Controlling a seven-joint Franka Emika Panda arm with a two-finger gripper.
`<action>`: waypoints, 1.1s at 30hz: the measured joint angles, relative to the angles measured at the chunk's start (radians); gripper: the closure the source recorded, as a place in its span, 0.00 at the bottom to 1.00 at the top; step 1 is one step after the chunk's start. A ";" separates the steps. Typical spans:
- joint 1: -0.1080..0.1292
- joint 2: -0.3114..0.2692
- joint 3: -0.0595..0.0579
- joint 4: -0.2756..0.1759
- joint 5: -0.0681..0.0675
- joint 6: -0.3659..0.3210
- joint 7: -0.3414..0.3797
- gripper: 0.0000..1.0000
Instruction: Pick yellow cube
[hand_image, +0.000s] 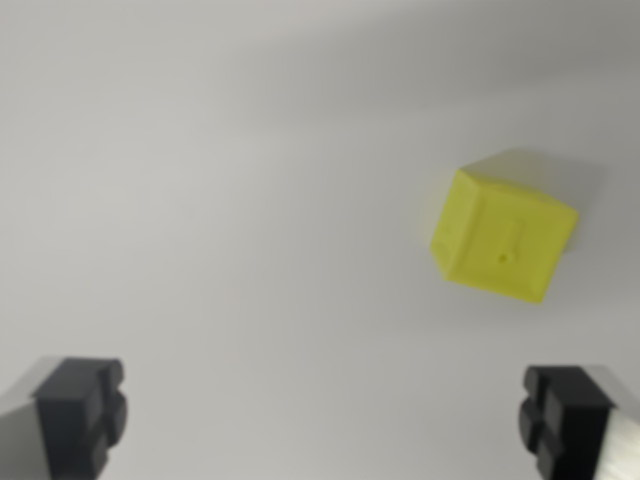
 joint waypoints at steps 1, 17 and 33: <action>-0.002 0.003 0.000 -0.004 0.000 0.007 0.001 0.00; -0.043 0.053 0.000 -0.055 0.003 0.113 0.011 0.00; -0.084 0.117 0.000 -0.089 0.009 0.216 0.020 0.00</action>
